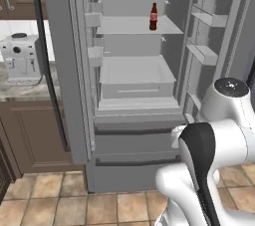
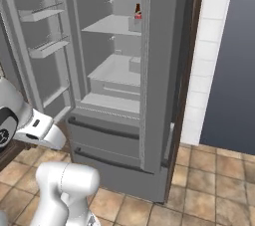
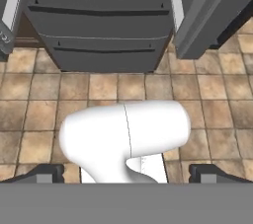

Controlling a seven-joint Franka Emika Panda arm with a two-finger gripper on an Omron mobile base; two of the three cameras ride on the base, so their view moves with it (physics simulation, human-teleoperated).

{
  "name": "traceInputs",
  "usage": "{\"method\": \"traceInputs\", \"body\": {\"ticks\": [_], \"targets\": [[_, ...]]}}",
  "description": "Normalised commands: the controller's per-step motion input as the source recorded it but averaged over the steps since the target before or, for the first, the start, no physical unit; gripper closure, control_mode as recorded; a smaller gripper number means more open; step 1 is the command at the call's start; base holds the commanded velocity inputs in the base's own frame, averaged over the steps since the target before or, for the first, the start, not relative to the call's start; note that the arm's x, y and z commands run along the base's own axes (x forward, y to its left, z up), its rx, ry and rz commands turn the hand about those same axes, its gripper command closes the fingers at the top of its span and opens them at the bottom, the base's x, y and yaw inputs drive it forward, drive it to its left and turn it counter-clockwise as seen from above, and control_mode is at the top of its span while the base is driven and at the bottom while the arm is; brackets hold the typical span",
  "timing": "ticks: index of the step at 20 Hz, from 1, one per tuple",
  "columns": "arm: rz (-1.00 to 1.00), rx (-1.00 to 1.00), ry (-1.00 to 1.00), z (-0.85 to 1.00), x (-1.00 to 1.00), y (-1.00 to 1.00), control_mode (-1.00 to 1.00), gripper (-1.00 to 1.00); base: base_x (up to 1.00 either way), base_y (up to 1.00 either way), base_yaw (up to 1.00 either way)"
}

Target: Open the fridge, grab two sodas, and place both sodas inside the bowl with ice on the dining counter.

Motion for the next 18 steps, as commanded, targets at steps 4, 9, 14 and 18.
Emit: {"method": "traceInputs", "body": {"ticks": [4, 9, 14, 18], "targets": [[0.0, 0.0, 0.0, 0.0, 0.0, 0.0, 1.0, -1.0, 0.44, 0.25, -0.13], [0.0, 0.0, 0.0, 0.0, 0.0, 0.0, 1.0, -1.0, 0.29, 0.23, -0.2], [0.0, 0.0, 0.0, 0.0, 0.0, 0.0, 1.0, -1.0, 0.36, 0.34, -0.2], [0.0, 0.0, 0.0, 0.0, 0.0, 0.0, 1.0, -1.0, 0.52, 0.3, -0.16]]}}
